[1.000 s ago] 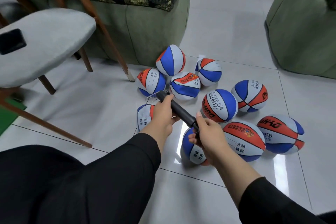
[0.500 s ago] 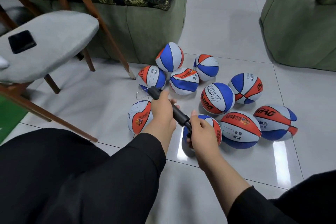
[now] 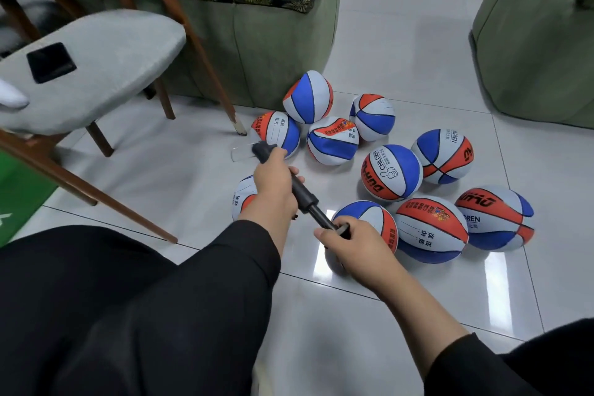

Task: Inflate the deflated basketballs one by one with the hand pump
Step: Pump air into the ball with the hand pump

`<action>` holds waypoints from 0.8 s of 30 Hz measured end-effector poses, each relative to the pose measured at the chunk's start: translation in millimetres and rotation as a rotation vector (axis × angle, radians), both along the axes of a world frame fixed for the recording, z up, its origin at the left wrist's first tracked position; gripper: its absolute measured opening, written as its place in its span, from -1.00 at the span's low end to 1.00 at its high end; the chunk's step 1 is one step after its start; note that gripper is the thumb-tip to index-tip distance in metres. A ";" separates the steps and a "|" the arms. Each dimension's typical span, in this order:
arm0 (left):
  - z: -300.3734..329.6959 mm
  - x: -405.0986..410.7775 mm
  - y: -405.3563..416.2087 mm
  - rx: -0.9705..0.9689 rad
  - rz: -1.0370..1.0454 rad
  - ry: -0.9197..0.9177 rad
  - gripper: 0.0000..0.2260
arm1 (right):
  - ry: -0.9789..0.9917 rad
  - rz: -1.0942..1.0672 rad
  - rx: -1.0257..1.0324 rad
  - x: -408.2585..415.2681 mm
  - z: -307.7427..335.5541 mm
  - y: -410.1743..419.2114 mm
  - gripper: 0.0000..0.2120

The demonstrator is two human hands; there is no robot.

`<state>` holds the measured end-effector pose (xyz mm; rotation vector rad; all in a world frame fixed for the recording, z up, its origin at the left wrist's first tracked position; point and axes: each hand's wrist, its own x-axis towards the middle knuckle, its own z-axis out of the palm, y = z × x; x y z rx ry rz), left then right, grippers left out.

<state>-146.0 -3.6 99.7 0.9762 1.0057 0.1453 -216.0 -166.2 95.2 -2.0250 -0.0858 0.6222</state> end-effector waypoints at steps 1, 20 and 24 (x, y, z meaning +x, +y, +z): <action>1.9 1.4 3.8 -0.009 0.011 0.000 -0.83 | -0.035 -0.020 -0.001 -1.5 -0.7 1.1 -0.67; -7.9 -9.1 -49.3 -0.233 0.067 0.009 -0.82 | -0.296 -0.319 -0.028 -1.5 6.3 12.1 -0.78; -7.8 -1.9 -37.8 -0.156 0.031 0.020 -0.82 | -0.326 -0.336 -0.045 -2.7 5.0 9.2 -0.78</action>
